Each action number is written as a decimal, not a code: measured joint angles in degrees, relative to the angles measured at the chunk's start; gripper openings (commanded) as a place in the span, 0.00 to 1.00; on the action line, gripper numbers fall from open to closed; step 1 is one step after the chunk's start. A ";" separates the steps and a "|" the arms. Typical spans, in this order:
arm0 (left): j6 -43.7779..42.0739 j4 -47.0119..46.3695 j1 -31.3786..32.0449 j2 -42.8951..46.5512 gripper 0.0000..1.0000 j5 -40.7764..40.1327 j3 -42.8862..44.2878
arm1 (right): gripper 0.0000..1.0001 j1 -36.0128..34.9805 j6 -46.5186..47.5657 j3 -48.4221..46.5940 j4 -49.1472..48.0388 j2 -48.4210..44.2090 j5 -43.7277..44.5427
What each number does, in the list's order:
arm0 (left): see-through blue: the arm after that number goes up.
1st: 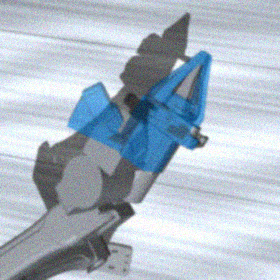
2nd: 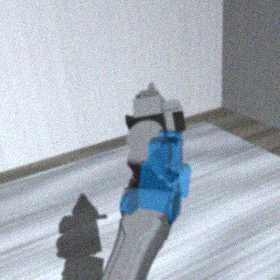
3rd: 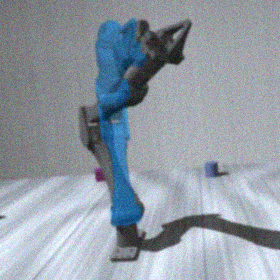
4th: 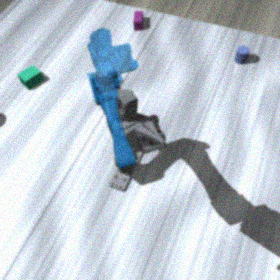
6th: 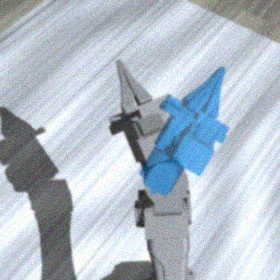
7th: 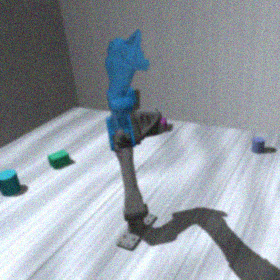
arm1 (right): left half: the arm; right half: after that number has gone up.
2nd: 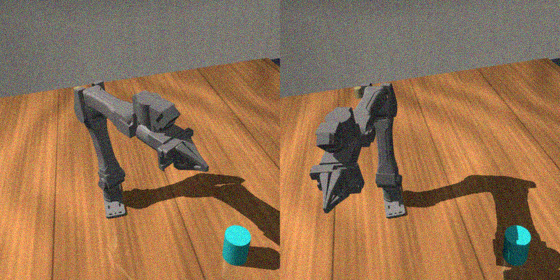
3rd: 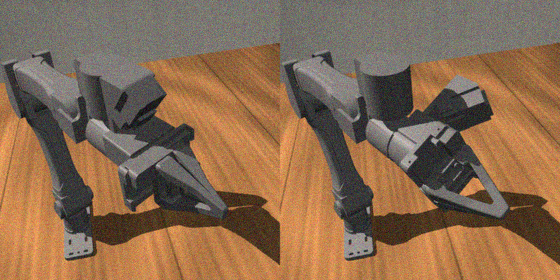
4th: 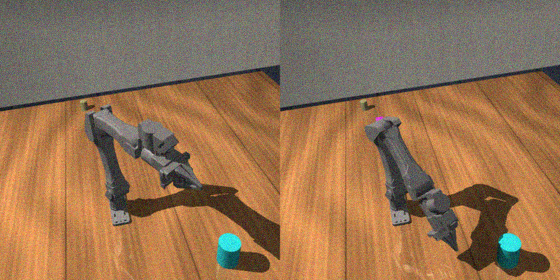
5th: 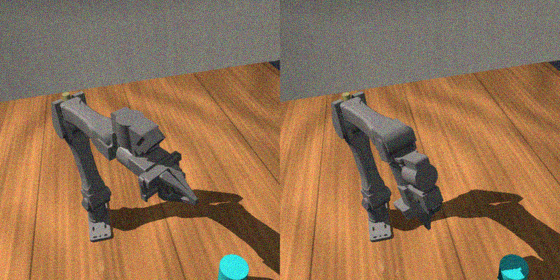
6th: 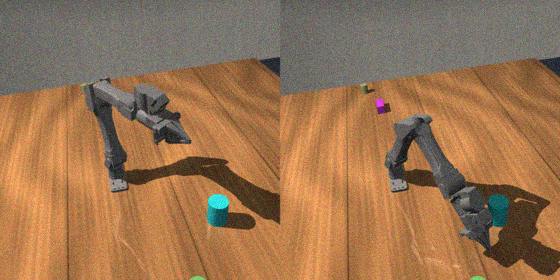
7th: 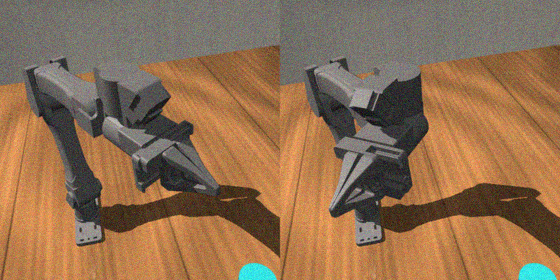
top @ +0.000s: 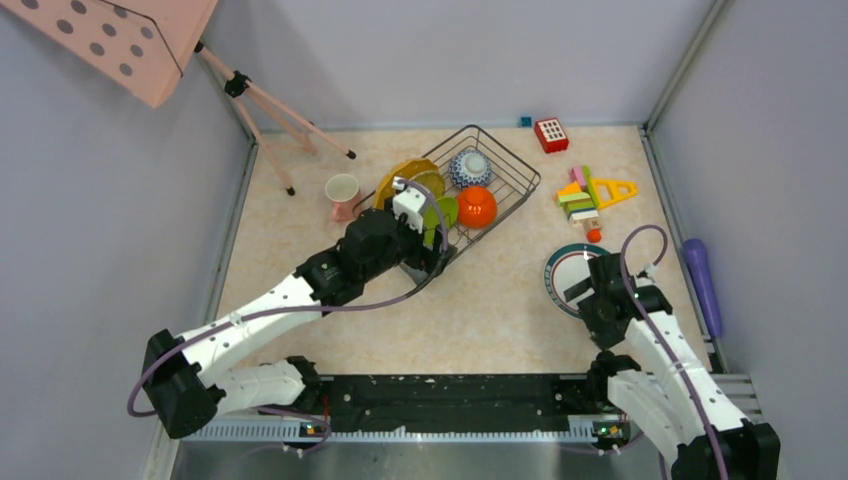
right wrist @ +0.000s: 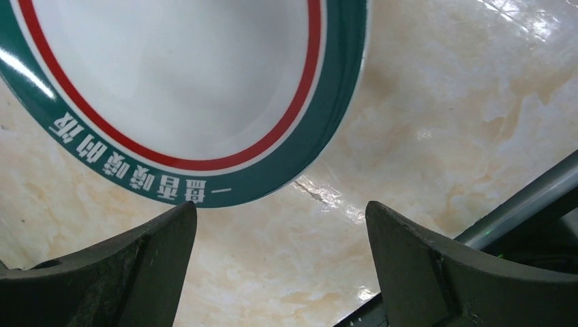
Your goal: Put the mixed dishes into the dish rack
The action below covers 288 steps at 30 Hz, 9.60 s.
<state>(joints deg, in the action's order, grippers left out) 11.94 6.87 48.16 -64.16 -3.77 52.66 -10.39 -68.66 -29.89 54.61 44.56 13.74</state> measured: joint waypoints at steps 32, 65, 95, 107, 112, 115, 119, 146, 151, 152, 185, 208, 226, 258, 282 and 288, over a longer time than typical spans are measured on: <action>2.78 -5.90 0.00 2.75 0.94 3.80 -6.93 | 0.00 4.20 -23.19 5.81 -6.67 -8.39 9.53; 31.32 -25.51 -7.37 -11.72 0.91 27.52 0.31 | 0.00 4.20 31.61 -16.11 -16.72 -19.50 -25.20; 35.52 -31.85 -13.33 -12.94 0.00 35.78 -1.95 | 0.76 4.20 26.51 -13.99 -27.06 -15.93 -38.88; 13.64 -3.67 -13.33 -1.97 0.00 18.62 8.17 | 0.79 4.20 27.67 -13.99 -23.78 -15.93 -29.83; 0.52 3.37 -11.10 3.04 0.00 4.39 13.38 | 0.78 4.20 27.85 -13.97 -23.74 -15.89 -28.70; -7.93 5.03 -10.01 4.85 0.00 -4.37 14.53 | 0.78 4.20 27.91 -13.57 -24.22 -15.56 -28.63; -17.92 4.59 -9.29 4.92 0.00 -13.49 14.32 | 0.78 4.20 27.58 -13.25 -25.53 -13.62 -29.11; -44.78 -21.29 -4.76 -1.20 0.00 -19.69 1.05 | 0.78 4.20 27.52 -15.98 -26.23 -8.04 -31.67; -45.13 -23.28 -4.76 -4.24 0.00 -20.09 0.63 | 0.78 4.20 27.52 -15.98 -26.32 -8.00 -32.00; -45.13 -23.58 -4.76 -4.68 0.00 -20.28 0.26 | 0.78 4.20 27.54 -15.96 -26.32 -8.00 -32.04; -36.04 -29.29 -4.50 -15.91 0.57 -22.77 -5.53 | 0.79 4.20 28.20 -14.62 -28.41 -7.15 -33.35; 9.38 -3.82 -31.08 0.50 0.98 -22.14 5.99 | 0.79 4.20 30.16 -14.62 -27.52 -7.43 -34.01; 25.77 16.13 -44.87 -27.02 0.69 -12.39 21.40 | 0.79 4.20 29.64 -10.93 -28.85 -7.80 -37.33; 29.27 15.52 -46.01 -1.88 0.00 -4.33 10.84 | 0.79 4.20 29.05 -6.34 -38.38 -7.56 -47.47; 63.63 -20.55 -29.73 0.31 0.00 41.53 -0.11 | 0.99 -8.46 18.97 -8.41 -81.02 8.39 -58.99; 69.70 -28.02 -28.26 -2.54 0.00 43.52 -2.86 | 0.99 -8.94 17.05 -8.57 -90.05 9.92 -59.28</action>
<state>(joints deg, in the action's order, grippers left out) 81.65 -21.15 19.90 -66.70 39.75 49.80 -19.33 -51.62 -38.46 -35.44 54.48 -45.54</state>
